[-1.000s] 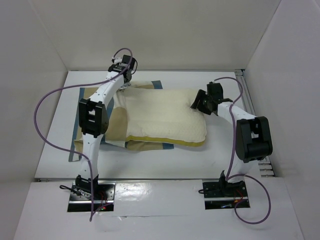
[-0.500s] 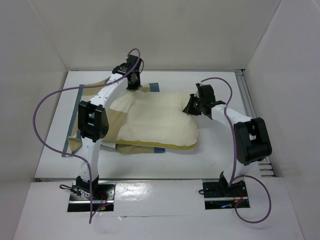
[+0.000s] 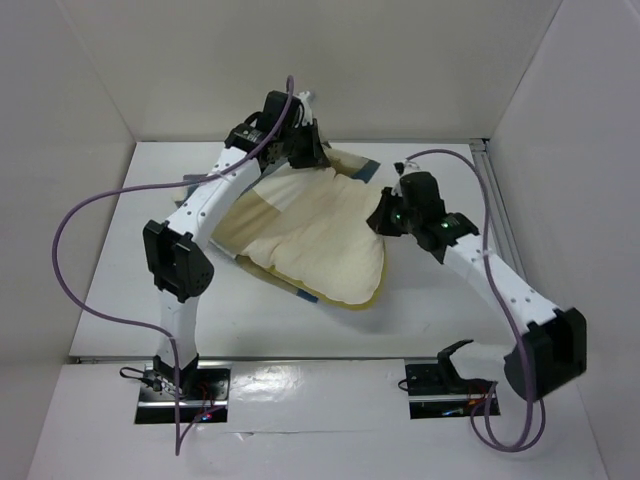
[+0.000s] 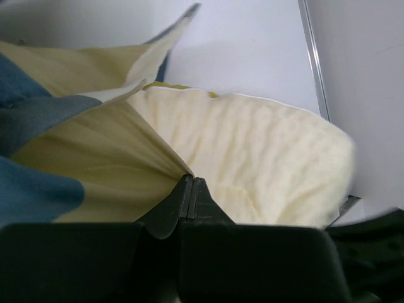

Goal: Put the pillow into the pillowcase

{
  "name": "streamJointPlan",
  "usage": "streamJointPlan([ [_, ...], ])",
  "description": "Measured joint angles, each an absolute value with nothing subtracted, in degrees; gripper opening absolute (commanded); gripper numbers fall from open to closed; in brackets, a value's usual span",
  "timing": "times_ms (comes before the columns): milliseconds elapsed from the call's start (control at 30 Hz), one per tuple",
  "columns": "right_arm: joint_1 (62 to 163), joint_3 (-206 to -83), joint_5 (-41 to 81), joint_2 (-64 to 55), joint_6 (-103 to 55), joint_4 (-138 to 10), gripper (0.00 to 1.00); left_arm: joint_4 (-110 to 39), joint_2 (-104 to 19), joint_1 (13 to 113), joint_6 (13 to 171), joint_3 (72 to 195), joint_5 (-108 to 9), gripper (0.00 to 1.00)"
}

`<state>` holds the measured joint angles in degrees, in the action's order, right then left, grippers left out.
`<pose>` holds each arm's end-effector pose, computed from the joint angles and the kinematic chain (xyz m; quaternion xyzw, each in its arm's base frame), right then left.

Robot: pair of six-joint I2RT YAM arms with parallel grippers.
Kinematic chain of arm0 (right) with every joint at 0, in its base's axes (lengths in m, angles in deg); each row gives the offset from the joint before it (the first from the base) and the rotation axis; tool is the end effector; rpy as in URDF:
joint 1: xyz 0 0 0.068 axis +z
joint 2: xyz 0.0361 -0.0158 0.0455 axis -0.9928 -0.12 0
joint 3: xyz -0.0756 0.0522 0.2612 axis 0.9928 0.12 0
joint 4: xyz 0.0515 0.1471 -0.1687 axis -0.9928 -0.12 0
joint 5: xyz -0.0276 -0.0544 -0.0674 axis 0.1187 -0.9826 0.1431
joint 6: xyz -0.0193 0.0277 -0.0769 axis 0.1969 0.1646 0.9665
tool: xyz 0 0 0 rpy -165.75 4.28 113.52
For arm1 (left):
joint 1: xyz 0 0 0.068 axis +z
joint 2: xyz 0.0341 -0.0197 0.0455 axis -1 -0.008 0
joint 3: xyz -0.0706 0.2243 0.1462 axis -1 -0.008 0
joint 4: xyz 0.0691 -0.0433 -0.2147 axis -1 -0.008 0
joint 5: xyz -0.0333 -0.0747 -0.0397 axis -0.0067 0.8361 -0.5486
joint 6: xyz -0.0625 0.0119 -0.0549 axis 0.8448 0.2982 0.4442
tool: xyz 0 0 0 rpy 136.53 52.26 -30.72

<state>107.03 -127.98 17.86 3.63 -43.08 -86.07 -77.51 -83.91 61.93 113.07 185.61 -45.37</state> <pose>0.2535 0.1201 0.2908 -0.0046 0.8912 0.2293 0.3915 0.4053 -0.2301 0.3606 0.0130 0.8731 -0.3231 0.3648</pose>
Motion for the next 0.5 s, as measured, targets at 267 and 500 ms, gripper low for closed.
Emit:
streamJointPlan([
  [267,112.54,-117.43,10.76,20.5,-48.61,-89.67,0.32,-76.0,-92.61,61.58,115.06,188.59,-44.11,0.12],
  [500,113.61,-115.48,0.92,18.99,-50.49,-103.01,1.0,-81.0,-97.02,60.16,111.39,189.59,-41.18,0.92],
])
